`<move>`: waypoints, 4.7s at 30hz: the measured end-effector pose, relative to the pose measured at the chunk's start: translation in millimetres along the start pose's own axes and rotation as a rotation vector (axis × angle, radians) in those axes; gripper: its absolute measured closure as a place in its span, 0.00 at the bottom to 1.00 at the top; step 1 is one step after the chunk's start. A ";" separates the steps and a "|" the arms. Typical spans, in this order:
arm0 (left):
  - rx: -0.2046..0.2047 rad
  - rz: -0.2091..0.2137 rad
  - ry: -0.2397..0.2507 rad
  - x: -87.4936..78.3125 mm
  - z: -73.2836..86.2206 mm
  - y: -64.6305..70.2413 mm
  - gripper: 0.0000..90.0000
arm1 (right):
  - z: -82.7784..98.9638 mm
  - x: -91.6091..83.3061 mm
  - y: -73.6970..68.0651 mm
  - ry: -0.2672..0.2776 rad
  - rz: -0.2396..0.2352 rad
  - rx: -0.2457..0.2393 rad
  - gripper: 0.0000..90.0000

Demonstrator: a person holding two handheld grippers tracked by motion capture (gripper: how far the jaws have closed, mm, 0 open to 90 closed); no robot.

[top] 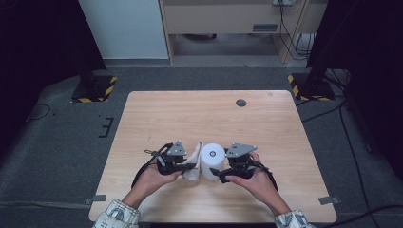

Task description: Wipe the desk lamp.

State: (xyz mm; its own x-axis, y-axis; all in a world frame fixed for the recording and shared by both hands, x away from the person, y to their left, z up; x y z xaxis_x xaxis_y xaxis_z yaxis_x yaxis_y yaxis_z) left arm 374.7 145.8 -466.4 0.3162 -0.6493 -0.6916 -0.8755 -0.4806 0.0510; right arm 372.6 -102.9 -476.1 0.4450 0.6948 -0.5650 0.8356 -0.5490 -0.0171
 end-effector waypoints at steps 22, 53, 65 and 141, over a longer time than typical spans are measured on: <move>0.008 0.011 -0.064 17.2 10.4 2.1 0.87 | -0.2 0.4 -0.2 -0.001 0.003 -0.004 0.15; -0.020 -0.014 -0.032 16.2 8.7 -5.1 0.86 | -16.1 -16.3 -3.0 0.086 -0.013 0.025 0.10; -0.025 -0.025 -0.007 11.7 7.1 -6.9 0.86 | -35.4 -0.4 12.2 0.084 -0.030 0.107 0.26; 0.105 0.148 0.084 30.8 -9.1 54.4 0.86 | -34.5 0.5 15.8 0.096 -0.028 0.141 0.34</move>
State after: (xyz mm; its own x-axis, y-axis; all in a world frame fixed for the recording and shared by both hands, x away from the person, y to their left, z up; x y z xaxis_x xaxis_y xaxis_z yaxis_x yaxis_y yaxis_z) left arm 340.2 94.3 -478.4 0.2070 -0.7570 -0.6198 -0.9464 -0.3154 0.0691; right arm 397.2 -95.2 -448.3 0.4568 0.7482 -0.4812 0.7976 -0.5840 -0.1509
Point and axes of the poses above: each handheld gripper's, and its own axes: x roughly forward along the jaws, z roughly out of its underside, y roughly to its right, the point moved 1 cm from there along x, roughly forward along the jaws, and after that the axes turned 1 degree about x, right-handed, at the moved point
